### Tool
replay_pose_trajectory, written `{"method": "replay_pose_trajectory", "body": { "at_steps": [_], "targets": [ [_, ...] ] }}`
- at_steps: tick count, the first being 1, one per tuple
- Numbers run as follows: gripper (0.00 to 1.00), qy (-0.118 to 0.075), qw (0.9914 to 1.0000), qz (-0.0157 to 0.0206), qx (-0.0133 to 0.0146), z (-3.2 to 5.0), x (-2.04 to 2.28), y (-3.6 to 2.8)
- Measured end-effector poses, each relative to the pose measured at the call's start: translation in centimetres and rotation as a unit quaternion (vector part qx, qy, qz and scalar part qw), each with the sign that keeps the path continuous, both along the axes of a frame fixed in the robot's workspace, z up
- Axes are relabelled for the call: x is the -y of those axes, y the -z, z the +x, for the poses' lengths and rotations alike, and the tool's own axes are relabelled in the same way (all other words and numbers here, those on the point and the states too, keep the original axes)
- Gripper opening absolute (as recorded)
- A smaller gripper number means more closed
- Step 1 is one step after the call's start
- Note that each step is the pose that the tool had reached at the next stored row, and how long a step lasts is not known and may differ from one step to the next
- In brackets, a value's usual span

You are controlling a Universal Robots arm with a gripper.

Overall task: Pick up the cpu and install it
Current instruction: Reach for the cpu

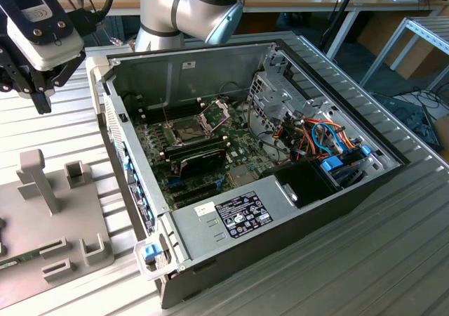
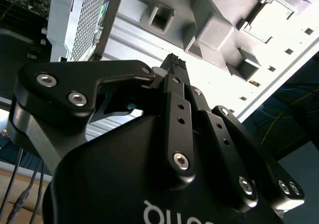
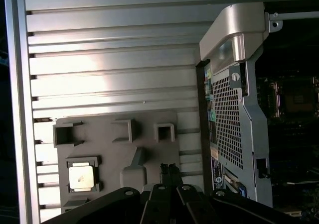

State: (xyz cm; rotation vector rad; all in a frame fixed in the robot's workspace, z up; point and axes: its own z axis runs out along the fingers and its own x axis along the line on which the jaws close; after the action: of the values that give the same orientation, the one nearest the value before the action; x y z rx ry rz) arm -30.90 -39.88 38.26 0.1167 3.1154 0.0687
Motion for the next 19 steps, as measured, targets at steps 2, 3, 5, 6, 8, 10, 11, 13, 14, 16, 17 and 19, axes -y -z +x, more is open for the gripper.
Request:
{"method": "replay_pose_trajectory", "body": {
  "at_steps": [2, 3, 5, 6, 8, 10, 11, 13, 14, 16, 17, 19],
  "targets": [
    [0.11, 0.000, 1.00000, 0.0000, 0.0000, -0.04, 0.00, 0.00],
    [0.11, 0.000, 1.00000, 0.0000, 0.0000, -0.12, 0.00, 0.00],
    [0.11, 0.000, 1.00000, 0.0000, 0.0000, -0.26, 0.00, 0.01],
    [0.11, 0.000, 1.00000, 0.0000, 0.0000, -0.32, 0.00, 0.01],
    [0.11, 0.000, 1.00000, 0.0000, 0.0000, -0.48, 0.00, 0.02],
    [0.11, 0.000, 1.00000, 0.0000, 0.0000, -0.62, 0.00, 0.03],
    [0.11, 0.000, 1.00000, 0.0000, 0.0000, -0.62, 0.00, 0.03],
    [0.11, 0.000, 1.00000, 0.0000, 0.0000, -0.63, 0.00, 0.02],
    [0.11, 0.000, 1.00000, 0.0000, 0.0000, -0.64, 0.00, 0.03],
    [0.11, 0.000, 1.00000, 0.0000, 0.0000, -0.65, 0.00, 0.03],
    [0.11, 0.000, 1.00000, 0.0001, 0.0001, -0.70, 0.00, 0.06],
    [0.11, 0.000, 1.00000, 0.0000, 0.0000, -0.85, 0.00, 0.13]
  ]
}}
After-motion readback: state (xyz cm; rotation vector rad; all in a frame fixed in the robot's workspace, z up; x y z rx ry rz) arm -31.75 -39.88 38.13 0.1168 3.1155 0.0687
